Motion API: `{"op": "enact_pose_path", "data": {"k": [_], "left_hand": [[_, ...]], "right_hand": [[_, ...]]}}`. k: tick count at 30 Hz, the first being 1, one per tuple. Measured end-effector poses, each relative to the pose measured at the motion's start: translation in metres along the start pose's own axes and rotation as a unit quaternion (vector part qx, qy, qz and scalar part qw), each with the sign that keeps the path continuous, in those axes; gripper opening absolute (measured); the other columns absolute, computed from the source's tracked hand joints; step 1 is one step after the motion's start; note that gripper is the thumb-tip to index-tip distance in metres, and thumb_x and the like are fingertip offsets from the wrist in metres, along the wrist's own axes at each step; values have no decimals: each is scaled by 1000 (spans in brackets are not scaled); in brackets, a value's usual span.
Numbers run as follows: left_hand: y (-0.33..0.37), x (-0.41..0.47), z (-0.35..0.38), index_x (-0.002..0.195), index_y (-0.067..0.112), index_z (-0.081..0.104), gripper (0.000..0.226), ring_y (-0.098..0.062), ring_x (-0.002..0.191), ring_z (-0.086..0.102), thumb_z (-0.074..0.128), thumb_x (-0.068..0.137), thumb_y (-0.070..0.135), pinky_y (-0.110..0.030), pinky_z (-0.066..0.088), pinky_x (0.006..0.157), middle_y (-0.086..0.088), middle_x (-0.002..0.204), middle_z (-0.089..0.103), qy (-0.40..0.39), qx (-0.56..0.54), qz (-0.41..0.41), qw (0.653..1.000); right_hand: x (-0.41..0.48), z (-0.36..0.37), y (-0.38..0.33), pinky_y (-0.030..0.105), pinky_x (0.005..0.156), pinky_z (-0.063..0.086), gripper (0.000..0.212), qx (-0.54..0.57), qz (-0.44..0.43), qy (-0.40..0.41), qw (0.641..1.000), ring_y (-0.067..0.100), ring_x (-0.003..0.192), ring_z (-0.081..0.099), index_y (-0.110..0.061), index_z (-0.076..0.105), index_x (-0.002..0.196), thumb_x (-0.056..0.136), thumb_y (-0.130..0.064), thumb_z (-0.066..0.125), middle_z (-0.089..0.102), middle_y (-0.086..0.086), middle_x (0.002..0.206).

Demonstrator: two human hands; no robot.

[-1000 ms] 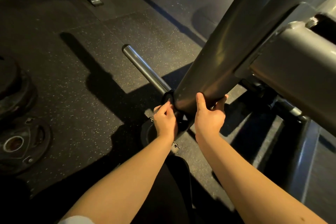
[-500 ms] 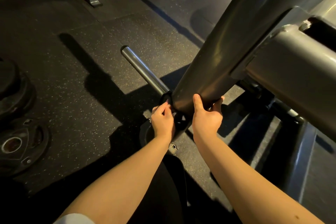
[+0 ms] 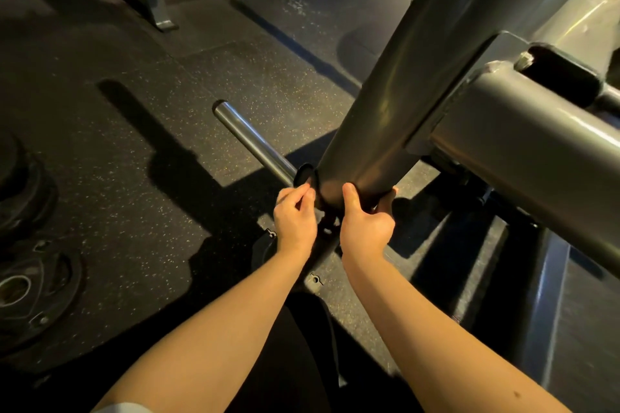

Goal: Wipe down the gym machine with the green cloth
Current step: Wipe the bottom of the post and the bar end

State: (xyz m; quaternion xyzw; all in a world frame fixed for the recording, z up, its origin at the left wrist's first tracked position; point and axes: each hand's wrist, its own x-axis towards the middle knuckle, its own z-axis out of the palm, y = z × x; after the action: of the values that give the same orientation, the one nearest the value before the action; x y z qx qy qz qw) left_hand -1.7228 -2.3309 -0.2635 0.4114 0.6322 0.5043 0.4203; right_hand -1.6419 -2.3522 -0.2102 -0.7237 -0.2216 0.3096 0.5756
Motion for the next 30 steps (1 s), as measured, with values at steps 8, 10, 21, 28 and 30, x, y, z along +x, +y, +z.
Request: {"op": "enact_pose_path", "data": {"k": [8,10,21,28,30], "left_hand": [[38,4,-4,121,14,71,25,-3,99,59,59,103,25,-16,44,87,7,112,61,-18,-15,12,1000],[62,10,1,116,14,72,22,-2,97,60,59,102,27,-13,46,84,5,108,61,-40,-43,93,994],[21,41,5,105,27,60,24,-17,90,61,37,108,30,-32,47,78,-6,98,62,-134,-29,-39,990],[65,46,10,113,22,56,18,-19,78,56,38,109,22,-31,46,73,-2,88,57,-137,-67,-43,987],[92,54,15,109,24,54,16,-23,74,55,39,107,20,-37,45,76,-5,87,58,-145,-98,5,985]], "right_hand": [[0,2,2,13,73,54,96,-35,-8,3,999,10,89,69,-30,24,161,85,-38,81,68,-2,118],[1,3,2,31,89,58,92,-44,-1,5,999,19,102,70,-32,29,160,84,-40,81,70,-2,120],[4,3,10,43,106,51,98,-65,4,6,998,24,117,63,-32,28,160,79,-50,82,65,-2,132],[1,1,5,42,105,51,97,-67,-4,-2,998,23,119,64,-31,28,160,81,-49,81,66,-2,131],[1,2,4,44,105,52,97,-64,-9,1,998,23,119,64,-30,29,159,80,-49,82,67,-2,130]]}}
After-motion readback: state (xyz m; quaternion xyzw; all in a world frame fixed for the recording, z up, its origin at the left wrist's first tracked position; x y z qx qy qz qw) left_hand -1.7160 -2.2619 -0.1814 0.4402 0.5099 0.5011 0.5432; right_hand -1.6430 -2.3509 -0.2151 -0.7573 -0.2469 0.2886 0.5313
